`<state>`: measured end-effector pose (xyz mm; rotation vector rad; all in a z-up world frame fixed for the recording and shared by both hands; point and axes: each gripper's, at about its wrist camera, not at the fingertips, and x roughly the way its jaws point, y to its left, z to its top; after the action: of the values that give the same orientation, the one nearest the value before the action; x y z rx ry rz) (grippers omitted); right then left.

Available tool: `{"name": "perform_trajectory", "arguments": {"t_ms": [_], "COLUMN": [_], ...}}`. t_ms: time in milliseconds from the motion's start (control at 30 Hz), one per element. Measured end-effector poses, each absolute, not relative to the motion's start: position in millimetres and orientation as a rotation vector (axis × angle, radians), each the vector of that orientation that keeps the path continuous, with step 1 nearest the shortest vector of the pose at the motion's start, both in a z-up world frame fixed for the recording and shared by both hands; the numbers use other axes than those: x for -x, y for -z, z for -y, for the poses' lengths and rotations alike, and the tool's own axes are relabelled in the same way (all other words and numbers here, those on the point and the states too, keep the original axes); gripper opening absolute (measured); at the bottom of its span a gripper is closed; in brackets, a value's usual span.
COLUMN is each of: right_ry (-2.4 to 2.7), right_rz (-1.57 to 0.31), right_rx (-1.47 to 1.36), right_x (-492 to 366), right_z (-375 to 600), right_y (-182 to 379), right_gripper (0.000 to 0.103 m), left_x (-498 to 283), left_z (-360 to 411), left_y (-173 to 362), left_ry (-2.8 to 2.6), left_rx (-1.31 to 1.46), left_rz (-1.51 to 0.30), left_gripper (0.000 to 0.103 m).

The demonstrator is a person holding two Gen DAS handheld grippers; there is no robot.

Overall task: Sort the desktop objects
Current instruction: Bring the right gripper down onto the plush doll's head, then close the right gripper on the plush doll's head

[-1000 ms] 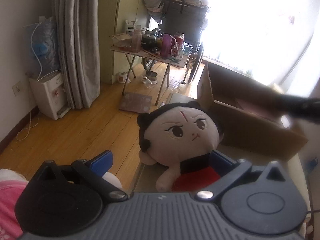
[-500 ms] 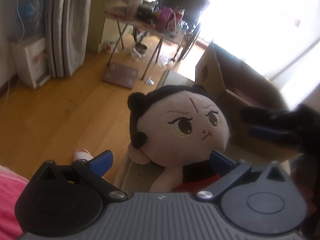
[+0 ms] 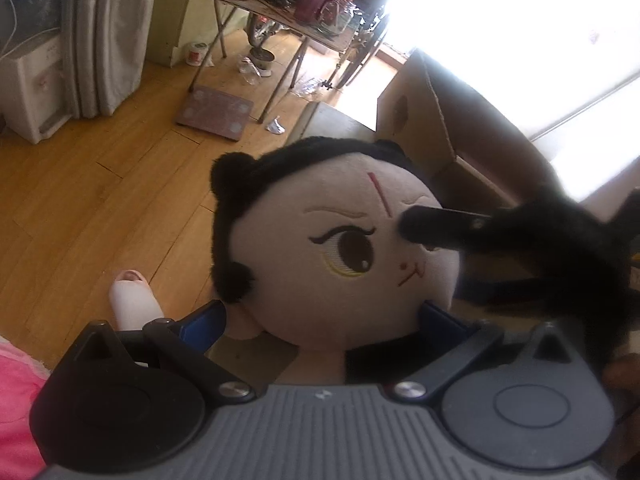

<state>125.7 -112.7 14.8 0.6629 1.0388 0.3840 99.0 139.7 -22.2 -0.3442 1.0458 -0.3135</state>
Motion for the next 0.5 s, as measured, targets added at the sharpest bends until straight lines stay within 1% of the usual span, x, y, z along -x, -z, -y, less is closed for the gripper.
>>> {"name": "perform_trajectory", "arguments": {"t_ms": [133, 233, 500], "right_ry": [-0.444, -0.445, -0.459], "right_rz": [-1.089, -1.09, -1.118], "right_rx": [-0.652, -0.587, -0.604], "right_x": [-127, -123, -120], "right_z": [97, 88, 86], "right_y": [-11, -16, -19], "right_gripper": [0.102, 0.102, 0.102], "left_x": [-98, -97, -93], "left_z": [-134, -130, -119], "left_y": [23, 22, 18], "left_ry": [0.339, 0.342, 0.341], "left_rx": [0.332, 0.325, 0.282], "left_rz": [-1.053, -1.061, -1.066], "left_gripper": [0.103, 0.103, 0.103]}}
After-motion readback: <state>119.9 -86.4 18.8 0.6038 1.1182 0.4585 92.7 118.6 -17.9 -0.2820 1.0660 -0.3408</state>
